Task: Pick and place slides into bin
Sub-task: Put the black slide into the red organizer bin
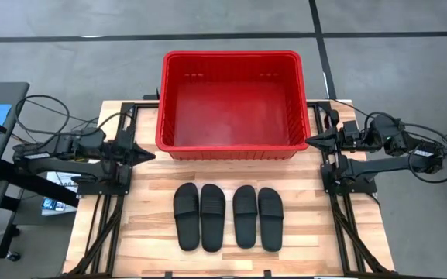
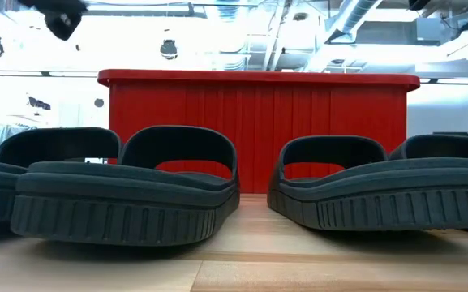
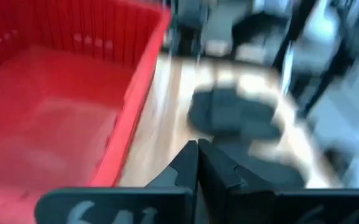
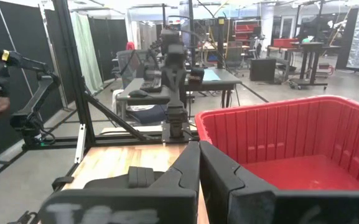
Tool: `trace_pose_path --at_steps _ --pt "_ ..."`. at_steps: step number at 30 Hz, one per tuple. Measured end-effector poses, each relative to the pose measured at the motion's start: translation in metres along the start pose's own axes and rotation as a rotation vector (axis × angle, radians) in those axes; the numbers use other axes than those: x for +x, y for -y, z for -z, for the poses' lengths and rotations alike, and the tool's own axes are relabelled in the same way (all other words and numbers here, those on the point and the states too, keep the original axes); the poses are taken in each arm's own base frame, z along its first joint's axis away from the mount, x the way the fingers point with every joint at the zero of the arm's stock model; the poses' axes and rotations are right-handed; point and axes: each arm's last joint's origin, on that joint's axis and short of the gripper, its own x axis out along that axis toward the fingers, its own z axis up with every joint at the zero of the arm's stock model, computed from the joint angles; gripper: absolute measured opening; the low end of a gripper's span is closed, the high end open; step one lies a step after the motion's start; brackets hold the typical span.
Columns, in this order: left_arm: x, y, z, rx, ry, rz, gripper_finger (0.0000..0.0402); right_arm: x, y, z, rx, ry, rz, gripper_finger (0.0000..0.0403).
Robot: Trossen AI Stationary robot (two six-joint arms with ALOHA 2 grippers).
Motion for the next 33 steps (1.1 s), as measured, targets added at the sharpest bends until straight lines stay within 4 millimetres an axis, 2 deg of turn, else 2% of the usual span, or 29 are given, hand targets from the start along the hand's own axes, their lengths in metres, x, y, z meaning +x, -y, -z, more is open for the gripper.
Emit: trace_pose_path --at_steps 6,10,15,20,26,33 --pt "0.005 0.008 -0.032 -0.206 0.285 0.111 0.0000 0.000 0.000 0.000 0.000 0.000 0.000 0.0000" --pt "0.012 0.015 -0.042 -0.230 0.317 0.289 0.0000 0.000 0.000 0.000 0.000 0.000 0.000 0.0000" --pt "0.032 0.029 -0.038 -0.300 0.153 0.449 0.0000 0.000 0.000 0.000 0.000 0.000 0.000 0.0000" --pt "0.057 0.054 -0.018 -0.397 -0.125 0.539 0.0000 0.000 0.000 0.000 0.000 0.000 0.000 0.0000" --pt "0.078 0.073 0.009 -0.439 -0.383 0.478 0.0000 0.000 0.000 0.000 0.000 0.000 0.000 0.0000" --pt "0.101 0.088 0.027 -0.435 -0.496 0.425 0.0000 0.000 0.000 0.000 0.000 0.000 0.001 0.0000"
